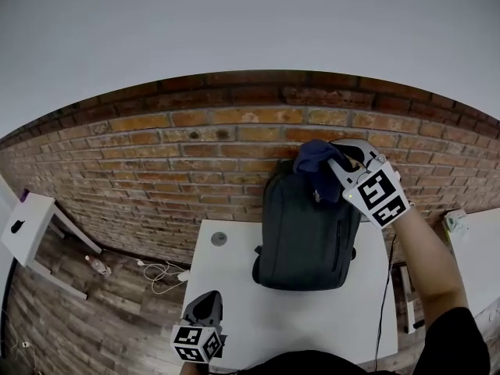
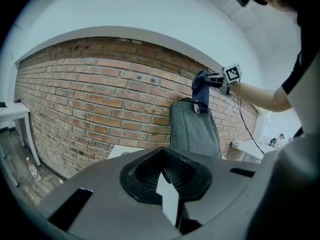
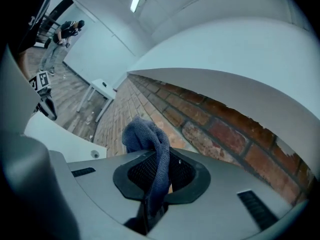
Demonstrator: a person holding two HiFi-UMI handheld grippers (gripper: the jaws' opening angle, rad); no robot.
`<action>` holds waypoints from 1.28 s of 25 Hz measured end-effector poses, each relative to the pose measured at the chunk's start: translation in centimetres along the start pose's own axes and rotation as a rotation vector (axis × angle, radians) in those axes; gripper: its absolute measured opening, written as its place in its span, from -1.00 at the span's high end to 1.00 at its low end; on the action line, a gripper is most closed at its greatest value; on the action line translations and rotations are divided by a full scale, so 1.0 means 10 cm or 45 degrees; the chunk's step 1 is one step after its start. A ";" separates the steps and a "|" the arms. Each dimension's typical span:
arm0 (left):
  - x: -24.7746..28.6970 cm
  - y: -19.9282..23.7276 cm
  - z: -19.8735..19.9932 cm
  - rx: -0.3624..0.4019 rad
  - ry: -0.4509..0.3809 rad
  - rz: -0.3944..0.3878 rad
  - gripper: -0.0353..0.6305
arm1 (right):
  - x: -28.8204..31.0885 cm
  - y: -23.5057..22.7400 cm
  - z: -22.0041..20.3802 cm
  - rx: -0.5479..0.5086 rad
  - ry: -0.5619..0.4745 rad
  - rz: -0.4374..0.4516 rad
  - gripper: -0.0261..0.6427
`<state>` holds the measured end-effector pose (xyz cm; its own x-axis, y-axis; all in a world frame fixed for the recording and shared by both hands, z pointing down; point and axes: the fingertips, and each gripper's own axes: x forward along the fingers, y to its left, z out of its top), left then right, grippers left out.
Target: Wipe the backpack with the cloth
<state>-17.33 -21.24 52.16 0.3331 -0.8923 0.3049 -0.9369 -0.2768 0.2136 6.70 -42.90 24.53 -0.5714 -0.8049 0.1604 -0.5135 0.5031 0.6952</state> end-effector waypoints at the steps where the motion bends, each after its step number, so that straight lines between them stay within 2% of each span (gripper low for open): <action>1: 0.01 0.02 -0.01 -0.005 0.004 0.000 0.90 | 0.09 0.01 0.04 -0.027 0.006 0.016 0.80; 4: 0.05 0.07 -0.03 -0.018 0.009 -0.001 0.90 | 0.36 0.04 0.10 -0.070 0.027 0.060 0.80; 10: 0.06 0.16 -0.04 -0.022 0.019 0.018 0.90 | 0.88 0.23 0.07 -0.061 0.070 0.167 0.80; 20: -0.04 0.40 -0.10 -0.061 0.023 0.113 0.90 | 1.47 0.87 -0.51 -0.221 0.322 0.337 0.80; 27: -0.14 0.60 -0.20 -0.104 0.028 0.208 0.90 | 1.59 0.94 -0.67 -0.245 0.443 0.329 0.80; 32: -0.12 0.57 -0.05 -0.126 -0.031 0.211 0.90 | 1.55 0.85 -0.76 -0.221 0.462 0.290 0.80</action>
<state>-22.98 -21.59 53.46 0.1709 -0.9315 0.3211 -0.9634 -0.0896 0.2528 -1.70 -53.49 38.24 -0.3806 -0.7535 0.5361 -0.2681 0.6447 0.7159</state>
